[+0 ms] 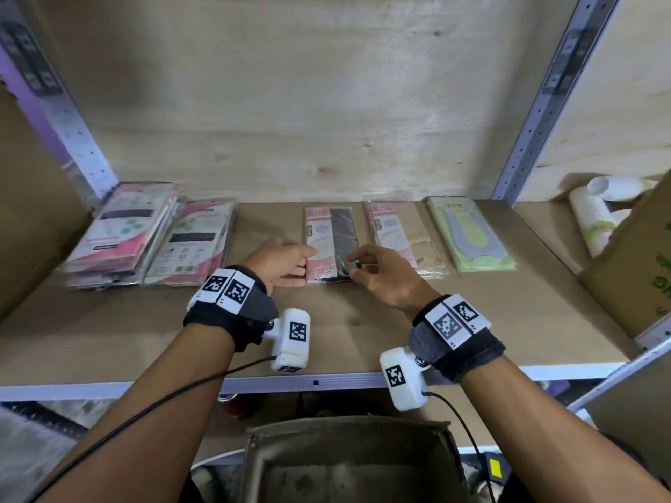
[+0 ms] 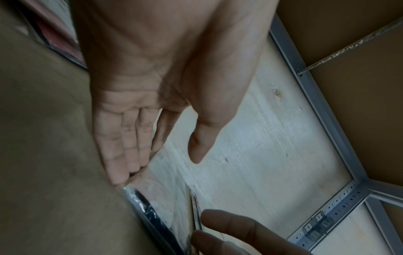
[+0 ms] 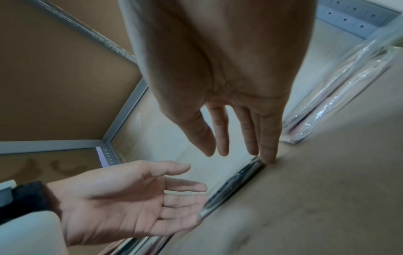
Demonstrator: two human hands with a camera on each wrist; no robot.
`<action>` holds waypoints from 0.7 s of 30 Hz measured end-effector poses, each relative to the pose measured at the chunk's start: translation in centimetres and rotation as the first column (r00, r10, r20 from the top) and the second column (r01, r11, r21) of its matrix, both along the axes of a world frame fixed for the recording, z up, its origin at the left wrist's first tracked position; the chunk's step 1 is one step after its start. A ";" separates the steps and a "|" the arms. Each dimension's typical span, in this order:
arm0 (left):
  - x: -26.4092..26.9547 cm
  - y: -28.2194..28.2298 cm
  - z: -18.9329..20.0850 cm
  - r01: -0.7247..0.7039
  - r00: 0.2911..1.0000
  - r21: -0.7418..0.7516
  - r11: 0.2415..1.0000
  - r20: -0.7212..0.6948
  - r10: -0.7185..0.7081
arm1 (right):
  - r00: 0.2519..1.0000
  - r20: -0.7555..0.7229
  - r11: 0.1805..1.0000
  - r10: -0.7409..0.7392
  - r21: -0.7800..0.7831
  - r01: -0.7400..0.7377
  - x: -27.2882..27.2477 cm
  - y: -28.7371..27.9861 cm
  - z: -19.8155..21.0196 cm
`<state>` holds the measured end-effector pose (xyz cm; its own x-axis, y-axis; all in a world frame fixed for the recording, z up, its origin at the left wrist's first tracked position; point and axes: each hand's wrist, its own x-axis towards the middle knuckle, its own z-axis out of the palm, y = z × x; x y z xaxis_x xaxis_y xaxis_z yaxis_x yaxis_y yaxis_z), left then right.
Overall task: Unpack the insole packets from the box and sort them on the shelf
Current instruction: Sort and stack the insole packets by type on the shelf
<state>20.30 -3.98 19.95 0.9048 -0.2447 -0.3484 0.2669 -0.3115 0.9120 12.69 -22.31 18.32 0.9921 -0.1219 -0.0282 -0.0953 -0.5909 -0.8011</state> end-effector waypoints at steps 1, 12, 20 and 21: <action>0.0 -0.1 0.0 0.001 1.000 -0.006 1.000 0.002 -0.001 | 1.000 -0.005 1.000 -0.004 -0.004 0.004 0.0 0.0 0.0; 0.6 1.6 0.5 -0.096 0.991 0.034 0.995 0.097 0.093 | 0.996 0.085 0.992 0.002 -0.126 0.009 -0.3 0.3 0.8; 1.9 9.2 2.1 -0.268 0.943 0.007 0.963 0.208 0.261 | 0.997 0.083 1.000 0.003 -0.013 -0.002 1.2 5.0 1.6; 2.0 10.2 2.3 -0.284 0.934 0.004 0.959 0.229 0.276 | 0.998 0.062 1.000 0.023 0.010 -0.024 1.7 6.1 1.6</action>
<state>22.32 6.25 22.21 0.9903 0.0390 -0.1333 0.1389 -0.2881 0.9475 14.40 -16.23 19.94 0.9947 -0.0982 0.0316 -0.0318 -0.5835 -0.8115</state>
